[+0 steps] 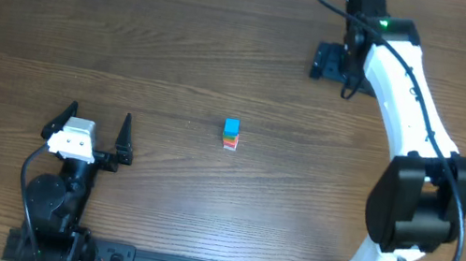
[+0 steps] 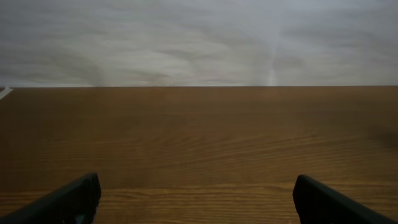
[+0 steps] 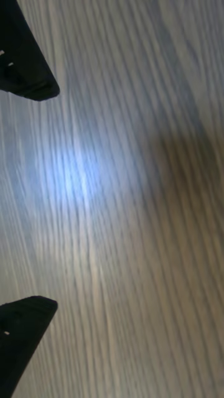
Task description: Stack Cubes
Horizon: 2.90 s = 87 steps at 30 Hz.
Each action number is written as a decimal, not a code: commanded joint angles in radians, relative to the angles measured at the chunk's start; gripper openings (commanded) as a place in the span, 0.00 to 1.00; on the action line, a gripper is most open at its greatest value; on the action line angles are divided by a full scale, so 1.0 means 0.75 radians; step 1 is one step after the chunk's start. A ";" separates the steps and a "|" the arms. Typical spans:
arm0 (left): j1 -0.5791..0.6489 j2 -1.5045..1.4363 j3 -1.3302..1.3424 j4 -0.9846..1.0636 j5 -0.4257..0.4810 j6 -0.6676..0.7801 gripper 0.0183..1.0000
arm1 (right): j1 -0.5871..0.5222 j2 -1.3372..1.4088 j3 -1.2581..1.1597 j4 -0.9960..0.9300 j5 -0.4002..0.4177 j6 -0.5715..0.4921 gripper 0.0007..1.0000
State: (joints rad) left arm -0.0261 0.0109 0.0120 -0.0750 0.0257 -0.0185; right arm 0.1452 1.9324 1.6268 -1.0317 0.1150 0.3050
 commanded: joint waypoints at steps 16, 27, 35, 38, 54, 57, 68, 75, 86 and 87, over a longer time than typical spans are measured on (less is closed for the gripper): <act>-0.006 -0.006 -0.007 -0.001 -0.011 0.019 1.00 | -0.165 -1.145 -0.962 0.393 -0.019 -0.139 0.99; -0.006 -0.006 -0.007 -0.001 -0.011 0.019 1.00 | -0.169 -1.818 -1.490 0.712 -0.027 -0.139 0.99; -0.006 -0.006 -0.007 -0.001 -0.011 0.019 1.00 | -0.165 -2.121 -1.786 1.093 -0.150 -0.371 0.99; -0.006 -0.006 -0.007 -0.001 -0.011 0.019 1.00 | -0.165 -2.208 -1.841 1.153 -0.165 -0.409 0.99; -0.006 -0.006 -0.007 -0.001 -0.011 0.019 1.00 | -0.168 -2.572 -1.974 1.166 -0.168 -0.455 0.99; -0.006 -0.006 -0.007 -0.001 -0.011 0.019 1.00 | -0.166 -2.569 -1.995 1.212 -0.184 -0.459 0.99; -0.006 -0.006 -0.007 -0.001 -0.011 0.019 1.00 | -0.166 -2.569 -2.165 1.459 -0.198 -0.458 0.99; -0.006 -0.006 -0.007 -0.001 -0.011 0.019 1.00 | -0.165 -2.569 -2.163 1.423 -0.202 -0.458 0.99; -0.006 -0.006 -0.007 -0.001 -0.011 0.019 1.00 | -0.165 -2.570 -2.162 1.280 -0.201 -0.458 0.99; -0.006 -0.006 -0.007 -0.001 -0.011 0.019 1.00 | -0.165 -2.570 -2.163 1.280 -0.201 -0.458 0.99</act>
State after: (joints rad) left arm -0.0261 0.0109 0.0120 -0.0750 0.0257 -0.0185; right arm 0.0154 0.0158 0.0105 -0.0708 -0.0250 -0.0319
